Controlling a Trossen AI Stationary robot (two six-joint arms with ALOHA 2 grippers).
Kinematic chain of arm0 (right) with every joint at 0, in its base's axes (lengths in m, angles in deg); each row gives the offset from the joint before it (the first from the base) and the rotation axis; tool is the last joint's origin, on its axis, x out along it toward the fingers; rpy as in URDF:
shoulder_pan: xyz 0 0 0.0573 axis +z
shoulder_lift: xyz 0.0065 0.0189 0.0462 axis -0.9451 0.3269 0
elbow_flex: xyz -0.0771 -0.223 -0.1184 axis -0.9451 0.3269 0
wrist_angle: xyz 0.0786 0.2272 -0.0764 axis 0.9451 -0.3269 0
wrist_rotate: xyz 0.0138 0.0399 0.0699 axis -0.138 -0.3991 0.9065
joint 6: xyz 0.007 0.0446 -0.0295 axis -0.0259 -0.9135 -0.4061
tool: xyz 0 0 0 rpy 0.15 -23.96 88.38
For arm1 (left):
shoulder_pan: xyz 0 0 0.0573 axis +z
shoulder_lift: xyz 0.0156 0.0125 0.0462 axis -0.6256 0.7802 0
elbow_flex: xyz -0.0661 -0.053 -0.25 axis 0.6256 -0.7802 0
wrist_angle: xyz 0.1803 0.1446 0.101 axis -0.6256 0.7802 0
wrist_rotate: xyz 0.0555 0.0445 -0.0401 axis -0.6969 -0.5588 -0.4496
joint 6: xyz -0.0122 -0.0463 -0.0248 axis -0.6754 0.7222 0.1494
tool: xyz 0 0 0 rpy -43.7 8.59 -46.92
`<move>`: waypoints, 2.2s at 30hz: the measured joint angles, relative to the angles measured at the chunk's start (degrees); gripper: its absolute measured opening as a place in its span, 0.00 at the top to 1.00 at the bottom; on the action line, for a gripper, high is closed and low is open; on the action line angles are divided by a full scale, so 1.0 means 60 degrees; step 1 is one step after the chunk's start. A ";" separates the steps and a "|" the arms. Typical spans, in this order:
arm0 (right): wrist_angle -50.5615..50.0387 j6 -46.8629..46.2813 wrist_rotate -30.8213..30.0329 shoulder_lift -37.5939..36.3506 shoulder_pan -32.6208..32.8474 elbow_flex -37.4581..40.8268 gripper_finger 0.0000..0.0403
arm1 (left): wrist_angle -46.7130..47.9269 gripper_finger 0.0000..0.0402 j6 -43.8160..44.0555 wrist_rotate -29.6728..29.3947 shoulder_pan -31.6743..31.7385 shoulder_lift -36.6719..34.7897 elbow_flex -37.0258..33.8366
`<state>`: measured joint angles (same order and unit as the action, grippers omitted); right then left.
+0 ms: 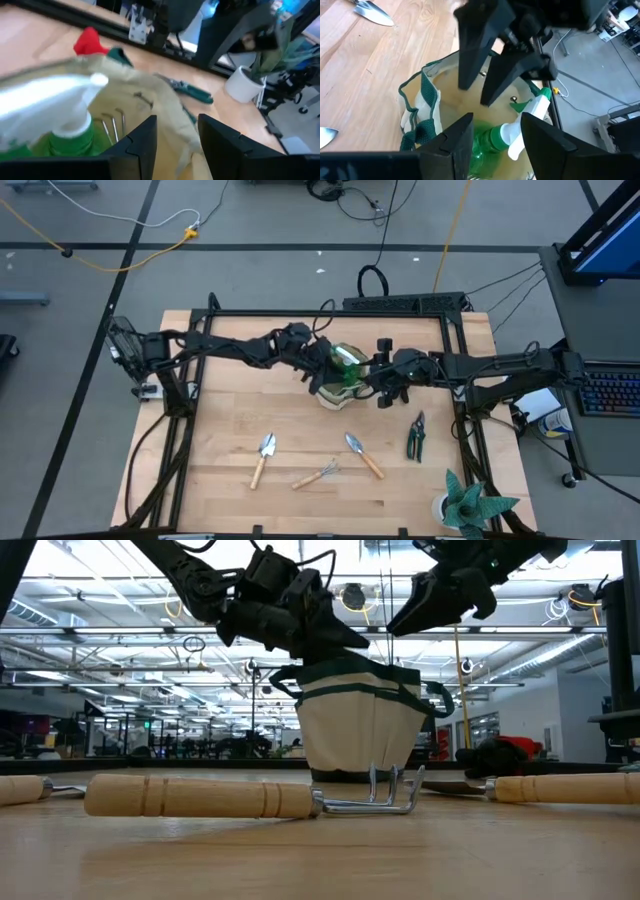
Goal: Pick & Place Garden tools in Gardening bag
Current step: Put the left brown trowel into the brown gardening bag
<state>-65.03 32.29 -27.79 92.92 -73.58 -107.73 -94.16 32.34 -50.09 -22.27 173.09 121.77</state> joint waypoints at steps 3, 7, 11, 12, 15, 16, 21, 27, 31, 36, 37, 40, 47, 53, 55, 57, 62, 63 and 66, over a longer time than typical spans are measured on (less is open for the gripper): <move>-0.0161 -0.0014 0.0007 0.0000 0.0000 0.0000 0.61 | 0.0068 0.64 -0.0069 0.0288 0.0052 -0.0283 -0.0004; -0.0234 -0.0070 0.0366 0.0004 0.0002 0.0004 0.61 | 0.0503 0.68 -0.0293 0.0687 0.0057 -0.0858 -0.0004; 0.0107 -0.0323 0.1358 0.0004 0.0005 0.0270 0.61 | 0.1624 0.70 -0.0708 0.0681 0.0051 -0.1632 -0.0004; 0.0191 -0.0426 0.1547 0.0004 0.0007 0.0376 0.61 | 0.1990 0.70 -0.0795 0.0650 0.0059 -0.1833 -0.0004; 0.0333 -0.0796 0.1796 0.0004 0.0017 0.0693 0.61 | 0.3085 0.71 -0.0995 0.0435 0.0072 -0.2402 -0.0004; 0.0326 -0.0969 0.1784 0.0004 0.0030 0.0792 0.61 | 0.3505 0.71 -0.1045 0.0346 0.0061 -0.2596 -0.0004; 0.0405 -0.1612 0.1781 0.0004 0.0129 0.1059 0.61 | 0.5543 0.71 -0.1216 -0.0531 -0.0086 -0.3301 0.0000; 0.0788 -0.1826 0.1767 0.0004 0.0219 0.1198 0.61 | 0.7831 0.71 -0.0542 -0.1065 -0.0548 -0.3555 -0.0007; 0.0788 -0.2075 0.1753 0.0004 0.0219 0.1198 0.61 | 0.8522 0.71 -0.0297 -0.1095 -0.1180 -0.3567 -0.0399; 0.0770 -0.2285 0.1749 0.0004 0.0219 0.1198 0.61 | 0.8700 0.71 0.0920 -0.1763 -0.2210 -0.3573 -0.0841; 0.0770 -0.2285 0.1751 0.0004 0.0219 0.1198 0.61 | 0.8741 0.71 0.1294 -0.1936 -0.2420 -0.3566 -0.0937; 0.0770 -0.2285 0.1749 0.0004 0.0219 0.1198 0.61 | 0.8759 0.71 0.2543 -0.2436 -0.3056 -0.3561 -0.1190; 0.0766 -0.2285 0.1749 0.0004 0.0219 0.1198 0.61 | 0.8753 0.71 0.6173 -0.3404 -0.4447 -0.3562 -0.1723; 0.0765 -0.2285 0.1749 0.0004 0.0219 0.1198 0.61 | 0.8761 0.71 0.8236 -0.4162 -0.5580 -0.3562 -0.1876; 0.0766 -0.2285 0.1749 0.0004 0.0219 0.1198 0.61 | 0.8758 0.71 0.8774 -0.4504 -0.5940 -0.3562 -0.1876; 0.0764 -0.2285 0.1748 0.0004 0.0219 0.1198 0.61 | 0.8752 0.71 0.9323 -0.4819 -0.6315 -0.3562 -0.1876; 0.0766 -0.2271 0.1749 0.0004 0.0219 0.1198 0.61 | 0.8751 0.71 1.0771 -0.5802 -0.7245 -0.3389 -0.1876; 0.0766 -0.2243 0.1749 0.0004 0.0219 0.1198 0.61 | 0.8769 0.71 1.1089 -0.5938 -0.7425 -0.3309 -0.1880; 0.0765 -0.2203 0.1749 0.0004 0.0218 0.1198 0.61 | 0.8666 0.71 1.1910 -0.6048 -0.7892 -0.2963 -0.1880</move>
<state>-60.44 19.08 -17.30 92.94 -72.27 -100.54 -42.17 103.79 -86.37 -69.62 155.31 110.49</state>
